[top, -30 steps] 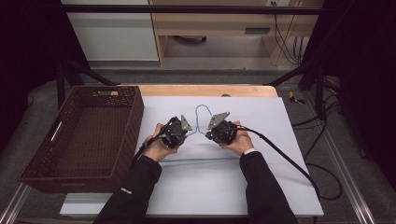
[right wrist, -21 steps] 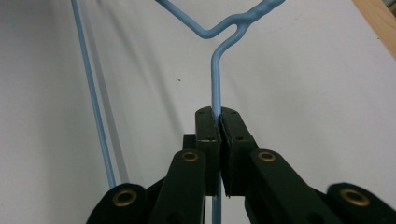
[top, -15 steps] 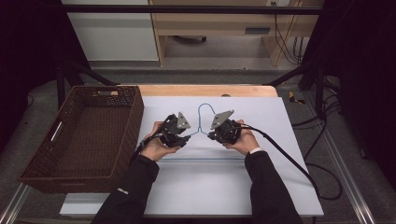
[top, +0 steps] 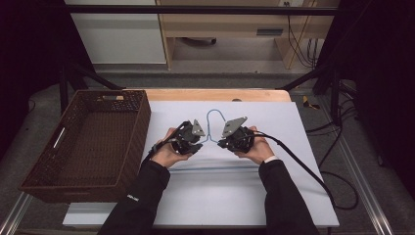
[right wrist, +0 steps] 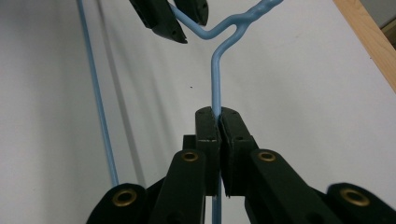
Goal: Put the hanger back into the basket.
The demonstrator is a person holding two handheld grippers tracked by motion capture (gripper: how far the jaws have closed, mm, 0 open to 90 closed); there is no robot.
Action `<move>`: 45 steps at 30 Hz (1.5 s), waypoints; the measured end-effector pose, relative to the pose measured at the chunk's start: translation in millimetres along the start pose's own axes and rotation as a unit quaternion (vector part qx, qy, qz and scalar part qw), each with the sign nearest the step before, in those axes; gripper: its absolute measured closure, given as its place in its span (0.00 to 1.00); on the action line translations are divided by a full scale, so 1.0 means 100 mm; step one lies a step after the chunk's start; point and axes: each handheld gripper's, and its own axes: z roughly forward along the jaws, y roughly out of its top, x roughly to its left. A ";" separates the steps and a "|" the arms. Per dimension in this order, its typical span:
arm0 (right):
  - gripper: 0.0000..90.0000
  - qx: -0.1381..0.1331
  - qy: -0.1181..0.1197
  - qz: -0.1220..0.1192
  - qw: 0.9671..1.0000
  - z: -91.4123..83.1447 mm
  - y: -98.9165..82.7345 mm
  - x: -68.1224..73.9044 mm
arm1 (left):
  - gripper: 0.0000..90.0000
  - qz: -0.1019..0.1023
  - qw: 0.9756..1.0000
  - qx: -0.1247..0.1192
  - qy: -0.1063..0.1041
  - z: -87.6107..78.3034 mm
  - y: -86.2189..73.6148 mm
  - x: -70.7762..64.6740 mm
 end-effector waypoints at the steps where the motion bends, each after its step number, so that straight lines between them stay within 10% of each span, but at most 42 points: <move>1: 0.97 -0.002 0.001 -0.001 1.000 -0.01 0.00 0.00 | 0.88 0.003 1.000 0.001 -0.005 -0.01 0.00 -0.01; 14: 0.96 -0.009 0.002 0.004 1.000 -0.14 0.02 0.00 | 0.97 0.035 0.999 -0.024 -0.001 -0.13 0.04 -0.10; 27: 0.79 -0.038 -0.026 0.051 0.998 -0.53 0.00 0.03 | 0.97 0.004 0.999 -0.039 0.021 -0.33 0.11 -0.14; 33: 0.54 -0.095 -0.071 0.107 0.987 -0.91 -0.12 0.05 | 0.97 -0.016 0.998 -0.036 0.055 -0.43 0.16 -0.15; 39: 0.26 -0.127 -0.135 0.183 0.965 -1.19 -0.38 0.14 | 0.97 -0.035 0.995 -0.048 0.077 -0.63 0.21 -0.14; 45: 0.16 -0.152 -0.149 0.232 0.949 -1.30 -0.64 0.28 | 0.97 -0.046 0.993 -0.057 0.097 -0.87 0.24 -0.12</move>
